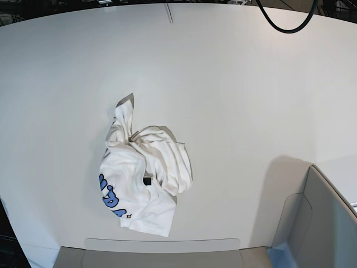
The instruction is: Layout the t-shirt on the table in an organized manner, then fold the t-shirt properly
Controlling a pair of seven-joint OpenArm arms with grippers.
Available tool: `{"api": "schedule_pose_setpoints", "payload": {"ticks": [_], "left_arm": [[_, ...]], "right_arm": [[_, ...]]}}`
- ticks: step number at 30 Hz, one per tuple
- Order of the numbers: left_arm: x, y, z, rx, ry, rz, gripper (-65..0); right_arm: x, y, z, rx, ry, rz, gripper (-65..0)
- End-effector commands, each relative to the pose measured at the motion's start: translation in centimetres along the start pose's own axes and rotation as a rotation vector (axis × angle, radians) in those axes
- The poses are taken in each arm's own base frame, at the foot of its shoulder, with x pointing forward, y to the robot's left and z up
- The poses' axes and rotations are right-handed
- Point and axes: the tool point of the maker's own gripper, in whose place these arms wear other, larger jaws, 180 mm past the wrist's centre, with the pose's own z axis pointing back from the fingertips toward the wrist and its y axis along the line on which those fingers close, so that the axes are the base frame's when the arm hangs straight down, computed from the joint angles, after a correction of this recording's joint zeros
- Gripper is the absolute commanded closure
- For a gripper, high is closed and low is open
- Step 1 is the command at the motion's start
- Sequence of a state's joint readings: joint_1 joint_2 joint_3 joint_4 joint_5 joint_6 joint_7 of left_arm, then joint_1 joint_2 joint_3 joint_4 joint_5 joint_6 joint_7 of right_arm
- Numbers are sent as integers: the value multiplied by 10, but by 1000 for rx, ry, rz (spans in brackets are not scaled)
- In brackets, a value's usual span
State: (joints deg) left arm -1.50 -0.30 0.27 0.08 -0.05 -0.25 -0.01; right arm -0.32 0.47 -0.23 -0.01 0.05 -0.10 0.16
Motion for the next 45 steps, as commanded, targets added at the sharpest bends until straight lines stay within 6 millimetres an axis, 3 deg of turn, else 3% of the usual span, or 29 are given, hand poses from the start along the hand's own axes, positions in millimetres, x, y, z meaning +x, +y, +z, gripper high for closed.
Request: {"api": "schedule_pose_setpoints", "payload": {"ticks": [1, 13, 15, 25, 28, 30, 34, 39, 42, 45], "left_arm": [[6, 3, 0, 7, -7, 0, -2], [5, 4, 0, 8, -5, 1, -2], [5, 5, 0, 11, -5, 3, -2], [-7, 34, -1, 55, 7, 1, -2], [-8, 35, -1, 57, 9, 1, -2], [-23, 35, 0, 57, 32, -2, -2], [-33, 46, 0, 73, 42, -5, -2], [-50, 49, 2, 79, 65, -5, -2], [-50, 50, 2, 80, 28, -9, -2], [-73, 57, 7, 90, 15, -19, -2]], "right_arm": [[-1, -2, 0, -5, 0, 0, -3], [-1, -2, 0, -5, 1, 3, -4], [-2, -10, 1, -16, 2, 3, -4], [-14, -28, 2, -44, 21, 2, -3], [-28, -30, 3, -46, 41, 2, -3], [-37, -39, 4, -61, 55, 1, -3], [-59, -42, 6, -65, 85, 1, -3], [-73, -50, 8, -77, 105, -8, -3], [-81, -58, 10, -88, 107, -8, -3], [-92, -59, 12, -90, 63, -4, -3]]}}
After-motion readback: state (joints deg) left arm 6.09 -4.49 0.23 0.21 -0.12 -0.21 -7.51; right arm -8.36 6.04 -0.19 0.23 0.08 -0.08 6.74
